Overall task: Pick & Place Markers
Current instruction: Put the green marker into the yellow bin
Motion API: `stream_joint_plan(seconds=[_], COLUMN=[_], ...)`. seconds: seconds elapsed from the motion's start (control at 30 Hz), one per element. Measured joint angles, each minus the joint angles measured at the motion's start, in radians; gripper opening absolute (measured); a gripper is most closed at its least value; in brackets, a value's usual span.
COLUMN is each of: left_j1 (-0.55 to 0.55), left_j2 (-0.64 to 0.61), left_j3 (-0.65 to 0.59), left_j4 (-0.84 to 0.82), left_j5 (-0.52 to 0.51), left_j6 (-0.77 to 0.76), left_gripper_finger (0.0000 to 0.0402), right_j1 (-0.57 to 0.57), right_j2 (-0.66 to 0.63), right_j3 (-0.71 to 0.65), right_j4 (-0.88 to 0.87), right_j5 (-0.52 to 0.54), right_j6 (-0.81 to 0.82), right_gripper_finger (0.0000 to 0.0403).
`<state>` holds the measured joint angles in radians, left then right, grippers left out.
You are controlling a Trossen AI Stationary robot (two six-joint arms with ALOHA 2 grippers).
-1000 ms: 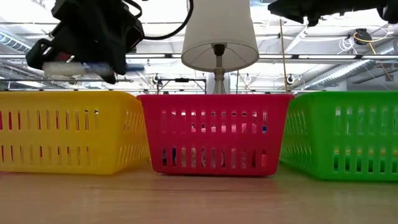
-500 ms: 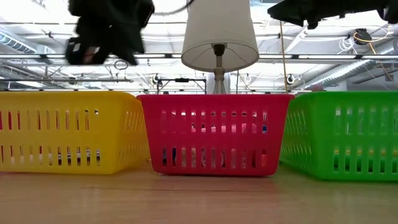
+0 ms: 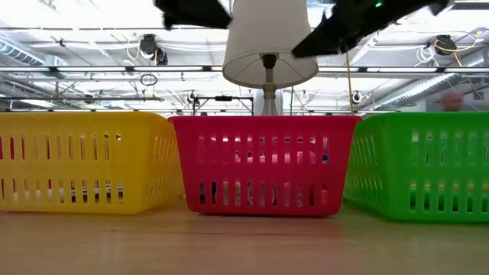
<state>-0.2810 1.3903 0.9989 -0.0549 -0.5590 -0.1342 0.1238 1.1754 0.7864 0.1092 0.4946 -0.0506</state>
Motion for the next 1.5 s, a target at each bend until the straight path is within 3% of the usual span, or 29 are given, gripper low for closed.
stream_joint_plan(seconds=[0.1,0.2,0.37,0.47,0.57,0.67,0.93,1.23,1.5], left_j1=[0.085,0.191,0.393,0.499,0.559,0.585,0.579,0.567,0.567], left_j2=[0.002,-0.031,-0.092,-0.132,-0.146,-0.164,-0.170,-0.170,-0.170], left_j3=[-0.062,-0.135,-0.334,-0.442,-0.509,-0.529,-0.530,-0.530,-0.530], left_j4=[0.157,0.249,0.550,0.792,0.947,0.987,0.984,0.971,0.954], left_j5=[0.223,0.380,0.686,0.791,0.842,0.870,0.883,0.878,0.872], left_j6=[0.146,0.203,0.200,0.155,0.122,0.109,0.107,0.106,0.099], left_gripper_finger=[0.0085,0.0085,0.0085,0.0085,0.0085,0.0085,0.0085,0.0085,0.0085], right_j1=[-0.006,-0.021,-0.055,-0.083,-0.099,-0.098,-0.096,-0.096,-0.097], right_j2=[0.121,0.218,0.312,0.345,0.374,0.423,0.552,0.574,0.573], right_j3=[0.097,0.153,0.166,0.166,0.167,0.168,0.166,0.167,0.147], right_j4=[-0.128,-0.231,-0.308,-0.334,-0.342,-0.337,-0.351,-0.369,-0.373], right_j5=[-0.008,-0.076,-0.184,-0.248,-0.334,-0.342,-0.343,-0.344,-0.389], right_j6=[0.027,0.080,0.138,0.186,0.214,0.222,0.223,0.255,0.248], right_gripper_finger=[0.0125,0.0125,0.0125,0.0125,0.0125,0.0125,0.0125,0.0124,0.0062])
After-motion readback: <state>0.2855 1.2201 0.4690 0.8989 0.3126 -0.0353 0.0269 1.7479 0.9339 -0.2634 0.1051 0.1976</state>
